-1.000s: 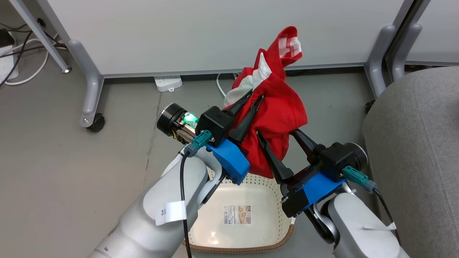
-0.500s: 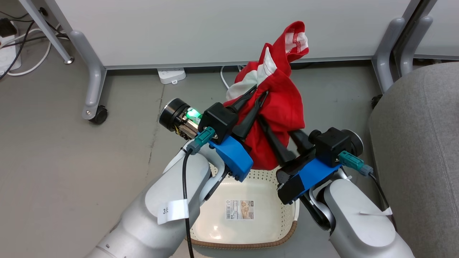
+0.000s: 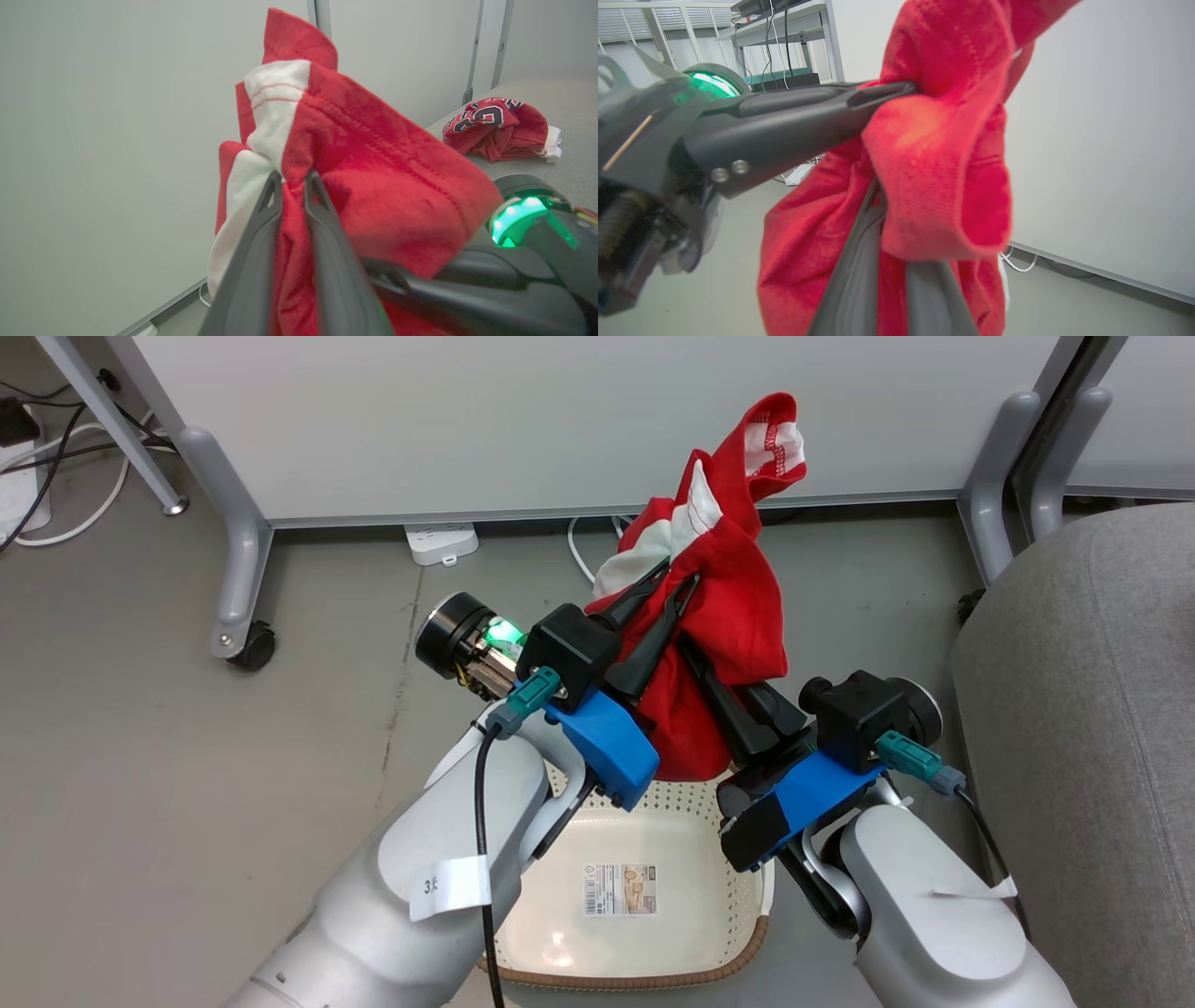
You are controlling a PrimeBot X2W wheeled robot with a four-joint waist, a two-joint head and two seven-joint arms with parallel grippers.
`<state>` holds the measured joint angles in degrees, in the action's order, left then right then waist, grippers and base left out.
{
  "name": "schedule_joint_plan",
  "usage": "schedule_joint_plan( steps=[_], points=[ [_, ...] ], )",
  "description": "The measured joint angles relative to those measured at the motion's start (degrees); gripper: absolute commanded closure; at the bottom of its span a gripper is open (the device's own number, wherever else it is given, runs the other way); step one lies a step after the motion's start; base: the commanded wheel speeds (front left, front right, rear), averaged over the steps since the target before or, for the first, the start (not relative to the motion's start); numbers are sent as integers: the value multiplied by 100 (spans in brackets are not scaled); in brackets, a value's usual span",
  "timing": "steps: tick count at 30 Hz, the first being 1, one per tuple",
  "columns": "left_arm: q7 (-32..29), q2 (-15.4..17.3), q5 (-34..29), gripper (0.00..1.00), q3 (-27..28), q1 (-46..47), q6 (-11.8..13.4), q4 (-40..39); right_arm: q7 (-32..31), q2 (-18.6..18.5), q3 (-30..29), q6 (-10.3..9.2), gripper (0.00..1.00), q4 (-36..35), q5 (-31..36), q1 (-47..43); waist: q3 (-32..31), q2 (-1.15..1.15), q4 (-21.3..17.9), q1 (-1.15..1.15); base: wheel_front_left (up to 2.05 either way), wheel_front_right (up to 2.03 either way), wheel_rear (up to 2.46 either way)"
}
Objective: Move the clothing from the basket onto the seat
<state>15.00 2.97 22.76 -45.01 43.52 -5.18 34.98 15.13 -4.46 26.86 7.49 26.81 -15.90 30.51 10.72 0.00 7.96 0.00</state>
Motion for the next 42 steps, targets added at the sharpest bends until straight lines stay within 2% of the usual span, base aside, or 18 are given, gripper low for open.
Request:
schedule_joint_plan(
  steps=[13,14,15,29,37,42],
  points=[
    [0,-1,1,100,-1,-13,13,-7,0,-13,30,0,100,4,2,4,-43,0,0,0,0,0,0],
    [0,0,0,73,4,-19,20,-13,0,-14,31,0,100,4,2,4,-45,0,0,0,0,0,0],
    [0,0,-10,0,4,-20,37,-13,0,-15,33,0,100,4,2,4,-47,0,-1,0,0,0,0],
    [1,-4,-180,0,137,-23,67,-44,-1,-103,41,0,100,13,29,-7,-15,0,-129,0,0,0,0],
    [7,-3,-294,0,164,-34,41,-48,-1,-165,-183,0,100,-113,79,-21,80,0,-465,0,0,0,0],
    [7,-3,-376,0,171,-36,24,-124,-1,-256,-519,0,100,-261,130,-25,212,0,-785,0,0,0,0]
  ],
)
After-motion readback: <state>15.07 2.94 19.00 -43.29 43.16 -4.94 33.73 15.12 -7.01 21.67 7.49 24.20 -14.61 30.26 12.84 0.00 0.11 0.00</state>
